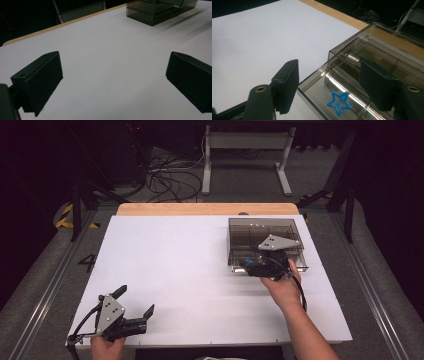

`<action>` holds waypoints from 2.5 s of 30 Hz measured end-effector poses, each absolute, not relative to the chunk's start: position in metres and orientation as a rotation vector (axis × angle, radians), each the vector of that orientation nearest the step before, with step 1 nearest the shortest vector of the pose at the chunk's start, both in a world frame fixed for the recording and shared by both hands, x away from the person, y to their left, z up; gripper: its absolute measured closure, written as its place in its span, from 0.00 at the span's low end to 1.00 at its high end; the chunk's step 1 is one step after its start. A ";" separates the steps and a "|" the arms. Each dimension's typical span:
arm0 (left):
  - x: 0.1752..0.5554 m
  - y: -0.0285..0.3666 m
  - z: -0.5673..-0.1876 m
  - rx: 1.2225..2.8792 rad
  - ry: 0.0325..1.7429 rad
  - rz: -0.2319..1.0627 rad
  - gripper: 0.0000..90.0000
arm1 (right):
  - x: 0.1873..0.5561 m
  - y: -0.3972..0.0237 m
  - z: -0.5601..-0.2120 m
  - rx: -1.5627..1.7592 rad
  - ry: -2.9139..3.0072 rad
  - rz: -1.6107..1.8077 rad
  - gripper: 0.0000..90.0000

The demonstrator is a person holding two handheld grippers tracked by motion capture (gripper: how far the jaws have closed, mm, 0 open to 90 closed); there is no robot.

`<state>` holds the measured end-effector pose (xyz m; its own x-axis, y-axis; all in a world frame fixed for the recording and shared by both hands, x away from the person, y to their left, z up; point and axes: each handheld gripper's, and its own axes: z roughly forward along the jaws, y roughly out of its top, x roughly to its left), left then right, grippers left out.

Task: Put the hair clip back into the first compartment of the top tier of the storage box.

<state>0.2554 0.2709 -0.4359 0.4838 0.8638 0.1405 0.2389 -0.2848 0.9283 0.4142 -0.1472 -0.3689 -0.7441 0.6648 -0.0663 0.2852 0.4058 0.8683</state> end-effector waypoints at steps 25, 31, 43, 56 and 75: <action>0.255 0.271 -0.436 1.775 0.939 0.828 0.02 | 0.400 -0.152 -0.358 0.730 2.254 1.329 0.14; 0.256 0.271 -0.436 1.777 0.939 0.825 0.02 | 0.391 -0.162 -0.355 0.723 2.232 1.365 0.12; 0.256 0.271 -0.436 1.778 0.937 0.827 0.02 | 0.374 -0.186 -0.359 0.721 2.214 1.385 0.09; 0.256 0.271 -0.436 1.779 0.935 0.829 0.02 | 0.360 -0.205 -0.374 0.726 2.218 1.437 0.02; 0.256 0.270 -0.436 1.790 0.933 0.825 0.02 | 0.350 -0.223 -0.409 0.751 2.241 1.444 0.02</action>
